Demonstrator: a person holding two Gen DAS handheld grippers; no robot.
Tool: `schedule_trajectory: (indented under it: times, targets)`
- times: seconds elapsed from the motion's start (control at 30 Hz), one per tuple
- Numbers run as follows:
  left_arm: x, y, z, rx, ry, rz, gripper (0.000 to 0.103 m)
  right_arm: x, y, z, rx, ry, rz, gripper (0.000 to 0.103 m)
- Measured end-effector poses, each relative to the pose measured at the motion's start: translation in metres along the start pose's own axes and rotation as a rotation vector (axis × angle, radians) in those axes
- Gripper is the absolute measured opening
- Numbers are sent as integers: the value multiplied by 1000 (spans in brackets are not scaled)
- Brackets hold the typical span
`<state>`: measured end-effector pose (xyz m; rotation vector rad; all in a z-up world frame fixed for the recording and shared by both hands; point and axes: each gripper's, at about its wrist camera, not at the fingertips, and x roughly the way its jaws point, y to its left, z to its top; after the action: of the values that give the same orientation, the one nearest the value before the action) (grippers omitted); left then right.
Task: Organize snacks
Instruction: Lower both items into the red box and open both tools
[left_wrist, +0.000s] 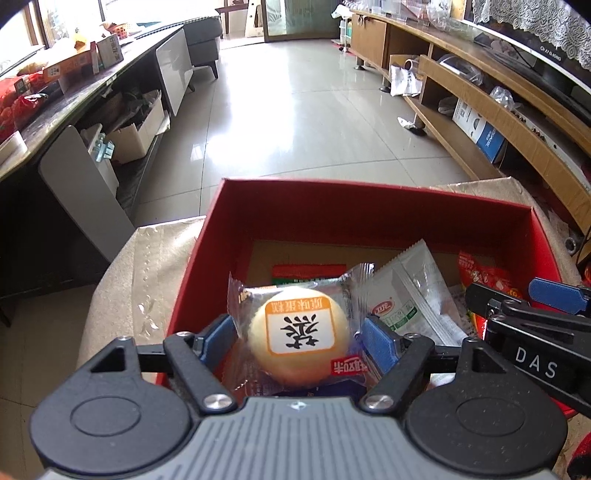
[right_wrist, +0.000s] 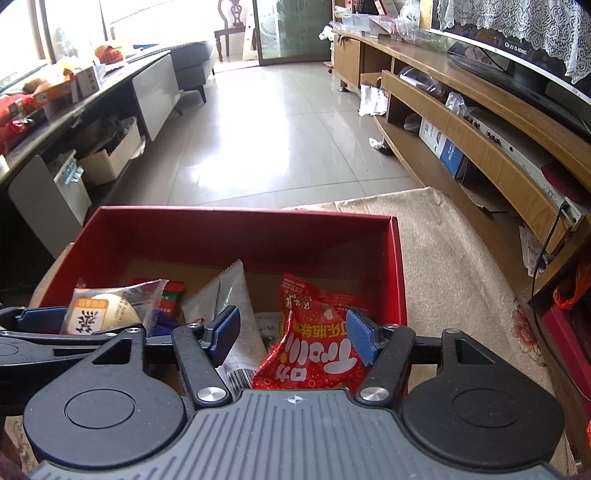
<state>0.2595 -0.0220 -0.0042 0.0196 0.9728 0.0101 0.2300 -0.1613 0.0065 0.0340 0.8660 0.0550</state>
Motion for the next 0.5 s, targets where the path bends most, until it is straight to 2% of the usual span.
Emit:
schedule_trajectory:
  times: [0.5]
  targets:
    - [-31, 2, -6, -10, -44, -42, 73, -31, -6, -2, 7, -40, -7, 73]
